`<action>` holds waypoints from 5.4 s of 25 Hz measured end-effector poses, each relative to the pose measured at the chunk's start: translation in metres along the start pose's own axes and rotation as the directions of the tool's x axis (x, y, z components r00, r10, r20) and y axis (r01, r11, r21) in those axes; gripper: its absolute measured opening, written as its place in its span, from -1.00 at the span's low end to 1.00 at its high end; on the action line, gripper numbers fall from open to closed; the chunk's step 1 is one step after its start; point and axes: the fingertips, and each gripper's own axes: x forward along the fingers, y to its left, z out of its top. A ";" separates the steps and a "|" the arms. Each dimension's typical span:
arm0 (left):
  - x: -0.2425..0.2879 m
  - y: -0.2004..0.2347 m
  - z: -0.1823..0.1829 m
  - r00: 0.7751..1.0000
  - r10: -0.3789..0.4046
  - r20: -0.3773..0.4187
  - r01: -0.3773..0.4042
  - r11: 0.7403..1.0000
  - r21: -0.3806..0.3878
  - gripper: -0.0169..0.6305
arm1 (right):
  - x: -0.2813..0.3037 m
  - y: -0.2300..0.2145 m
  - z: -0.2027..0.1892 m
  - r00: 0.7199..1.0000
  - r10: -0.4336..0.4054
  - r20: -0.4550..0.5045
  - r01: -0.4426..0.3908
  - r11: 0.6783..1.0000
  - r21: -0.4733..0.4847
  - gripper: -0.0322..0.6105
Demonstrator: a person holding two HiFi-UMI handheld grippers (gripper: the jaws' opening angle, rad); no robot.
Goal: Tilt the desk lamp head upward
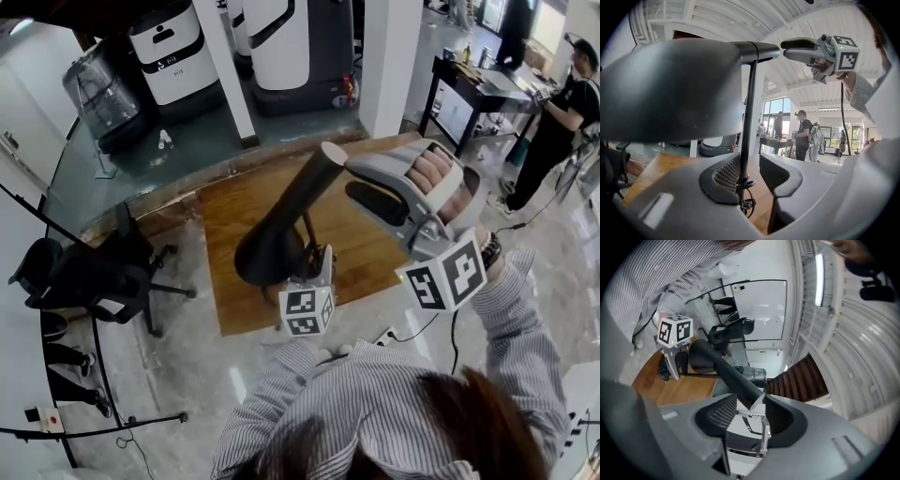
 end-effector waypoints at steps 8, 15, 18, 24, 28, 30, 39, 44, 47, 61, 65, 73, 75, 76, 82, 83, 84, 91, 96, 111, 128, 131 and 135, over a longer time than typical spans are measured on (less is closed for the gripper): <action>0.000 0.002 0.000 1.000 -0.007 0.006 0.007 1.000 -0.016 -0.55 | 0.025 0.008 0.003 0.987 0.142 -0.073 -0.159 0.919 -0.361 -0.26; 0.001 0.001 0.000 1.000 -0.001 0.015 0.001 1.000 -0.013 -0.55 | 0.032 0.010 0.004 0.972 0.224 -0.076 -0.234 0.866 -0.441 -0.24; 0.000 0.003 0.000 1.000 0.003 0.016 -0.003 1.000 -0.017 -0.55 | 0.037 0.010 0.002 0.966 0.239 -0.100 -0.257 0.842 -0.474 -0.11; 0.002 0.000 0.000 1.000 0.008 0.016 -0.008 1.000 -0.013 -0.55 | 0.039 0.014 0.001 0.972 0.226 -0.056 -0.226 0.857 -0.464 -0.15; 0.002 0.002 -0.001 1.000 0.008 0.011 -0.007 1.000 -0.009 -0.57 | 0.040 0.013 0.003 0.982 0.190 -0.026 -0.182 0.879 -0.441 -0.15; 0.001 0.003 -0.001 1.000 0.007 0.005 -0.007 1.000 0.002 -0.58 | 0.040 0.013 0.004 0.984 0.175 -0.021 -0.168 0.891 -0.423 -0.15; 0.000 0.005 0.000 1.000 0.007 -0.001 -0.007 1.000 -0.003 -0.66 | 0.038 0.012 -0.003 0.995 0.094 -0.031 -0.099 0.948 -0.301 -0.15; 0.000 0.005 0.001 1.000 -0.007 -0.009 0.008 1.000 0.011 -0.68 | 0.036 0.016 -0.007 0.997 0.059 -0.044 -0.067 0.975 -0.212 -0.15; 0.000 0.005 0.001 1.000 -0.007 -0.010 0.008 1.000 0.018 -0.70 | 0.034 0.020 -0.010 0.999 0.032 -0.041 -0.036 0.992 -0.118 -0.15; -0.004 0.011 0.001 0.999 -0.023 -0.025 0.024 0.999 0.042 -0.80 | 0.031 0.039 -0.014 0.994 -0.086 -0.066 0.100 0.959 0.266 -0.15; -0.004 0.008 0.001 0.999 -0.038 -0.036 0.040 0.998 0.053 -0.80 | 0.027 0.047 -0.016 0.992 -0.113 -0.059 0.127 0.900 0.418 -0.16; -0.003 0.010 0.001 0.998 -0.047 -0.039 0.049 0.998 0.050 -0.80 | 0.029 0.057 -0.017 0.986 -0.149 -0.070 0.162 0.804 0.572 -0.16; -0.003 0.010 0.001 0.998 -0.048 -0.040 0.050 0.998 0.049 -0.80 | 0.029 0.061 -0.018 0.985 -0.157 -0.076 0.170 0.768 0.617 -0.17; -0.002 0.010 0.001 0.998 -0.048 -0.040 0.050 0.998 0.048 -0.80 | 0.029 0.062 -0.018 0.984 -0.160 -0.079 0.173 0.750 0.639 -0.17; -0.003 0.010 0.000 0.998 -0.053 -0.040 0.055 0.998 0.041 -0.80 | 0.030 0.071 -0.015 0.981 -0.176 -0.086 0.182 0.660 0.729 -0.19; -0.003 0.010 0.000 0.998 -0.054 -0.039 0.056 0.998 0.041 -0.80 | 0.030 0.072 -0.015 0.979 -0.183 -0.085 0.186 0.651 0.736 -0.19; -0.003 0.010 0.001 0.998 -0.055 -0.039 0.056 0.998 0.040 -0.80 | 0.031 0.072 -0.014 0.978 -0.191 -0.083 0.188 0.641 0.744 -0.19; -0.002 0.009 0.000 0.997 -0.055 -0.045 0.057 0.997 0.042 -0.80 | 0.032 0.083 -0.013 0.975 -0.201 -0.092 0.192 0.560 0.806 -0.23; -0.001 0.010 0.001 0.998 -0.041 -0.045 0.043 0.998 0.051 -0.80 | 0.037 0.088 -0.007 0.973 -0.218 -0.076 0.175 0.482 0.858 -0.25; 0.000 0.009 0.000 0.999 -0.036 -0.037 0.037 0.999 0.036 -0.81 | 0.041 0.096 -0.003 0.969 -0.236 -0.071 0.143 0.302 0.943 -0.26; 0.001 0.008 -0.001 0.997 -0.053 -0.050 0.056 0.996 0.066 -0.81 | 0.044 0.103 0.000 0.965 -0.257 -0.058 0.103 0.163 0.981 -0.25; -0.001 0.010 0.000 0.997 -0.060 -0.037 0.062 0.997 0.043 -0.80 | 0.045 0.102 0.002 0.965 -0.259 -0.045 0.098 0.193 0.976 -0.25; -0.002 0.009 0.001 0.998 -0.063 -0.030 0.064 0.997 0.031 -0.79 | 0.047 0.109 0.002 0.972 -0.231 -0.044 0.099 0.233 0.967 -0.25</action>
